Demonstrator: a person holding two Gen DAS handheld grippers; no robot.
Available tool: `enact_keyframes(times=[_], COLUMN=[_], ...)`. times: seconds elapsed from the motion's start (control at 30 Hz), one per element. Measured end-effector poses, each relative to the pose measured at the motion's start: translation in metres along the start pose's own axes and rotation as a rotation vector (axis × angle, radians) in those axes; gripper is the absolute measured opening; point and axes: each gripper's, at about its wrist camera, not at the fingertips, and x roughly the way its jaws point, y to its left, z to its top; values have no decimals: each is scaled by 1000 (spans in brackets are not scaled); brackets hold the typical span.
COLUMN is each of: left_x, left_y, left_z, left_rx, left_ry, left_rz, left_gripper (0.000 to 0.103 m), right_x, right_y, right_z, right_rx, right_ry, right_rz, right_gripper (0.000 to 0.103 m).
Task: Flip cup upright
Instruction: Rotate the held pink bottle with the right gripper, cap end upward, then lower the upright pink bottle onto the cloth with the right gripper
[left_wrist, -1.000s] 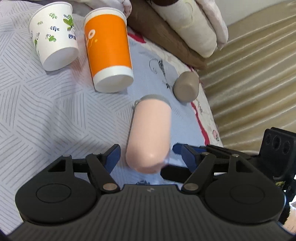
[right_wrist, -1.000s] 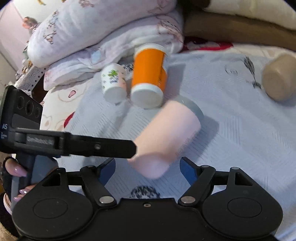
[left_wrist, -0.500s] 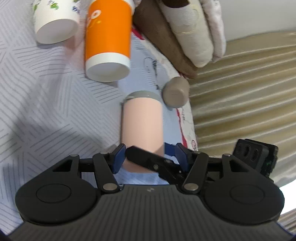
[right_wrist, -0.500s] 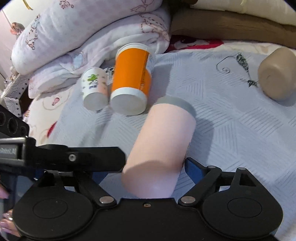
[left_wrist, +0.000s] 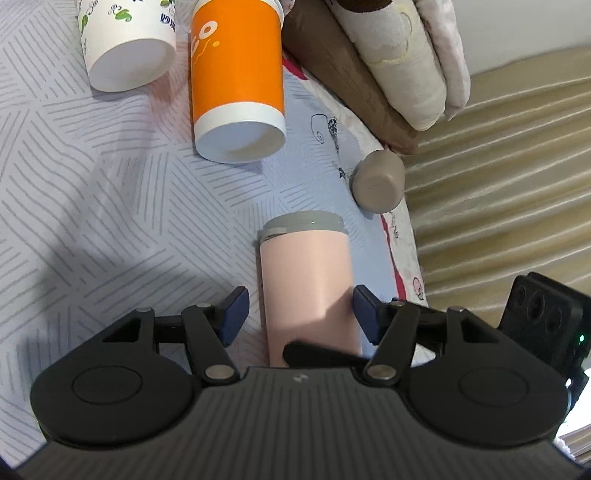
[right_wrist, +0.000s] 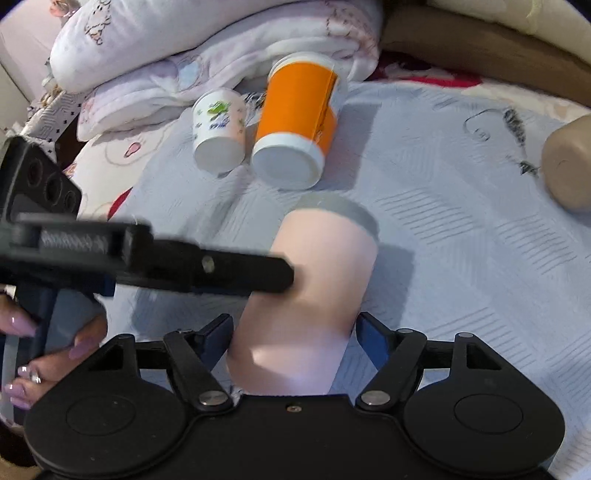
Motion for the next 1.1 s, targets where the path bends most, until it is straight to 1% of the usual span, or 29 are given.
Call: enact_keyframes(times=[0.03,0.1,0.13,0.17,0.2,0.3,0.4,0.47,0.57,0.67,0.73,0.83,0.9,0.97,1.1], left_x=[1,3,3,3,2,1,0,-1,-6,-10,-13,-15,-13,-10,-5], left_y=[0,-1,-1,-2,-3,-9,-17,-24,-41,-60,-69,-79,-85,-90,-95], left_z=[0,-2,-3,-3,-3,-3,-5,-9,-14,-21,-25,-28,-33,-39,-46], left_rx=[-6,14,23,24,30,70,121,176,286,401,462,516,566,615,680], left_ry=[1,3,4,3,1,1,-15,-30,-52,-101,-140,-184,-213,-244,-321], left_rz=[-4,-15,-21,-26,-26,-17,-10,-1,27,73,103,149,202,248,311], left_gripper=[60,59,57,56,55,55,55,55,55,55,55,55,55,55,55], right_x=[-1,-2,0,2,3,4,-2,-6,-13,-18,-21,-24,-22,-16,-5], right_y=[-2,-6,-7,-9,-9,-4,5,9,18,31,37,41,41,40,41], right_z=[1,6,9,11,12,12,7,2,-6,-16,-20,-25,-30,-36,-44], right_rx=[4,9,8,0,-10,-76,-141,-178,-252,-376,-434,-503,-517,-522,-592], right_ry=[-10,-11,-3,13,24,37,6,-27,-79,-146,-190,-272,-337,-403,-514], right_rz=[-9,-1,7,24,36,40,5,-23,-64,-135,-176,-221,-245,-263,-302], right_gripper=[81,81,80,77,77,76,76,76,76,76,76,74,73,73,73])
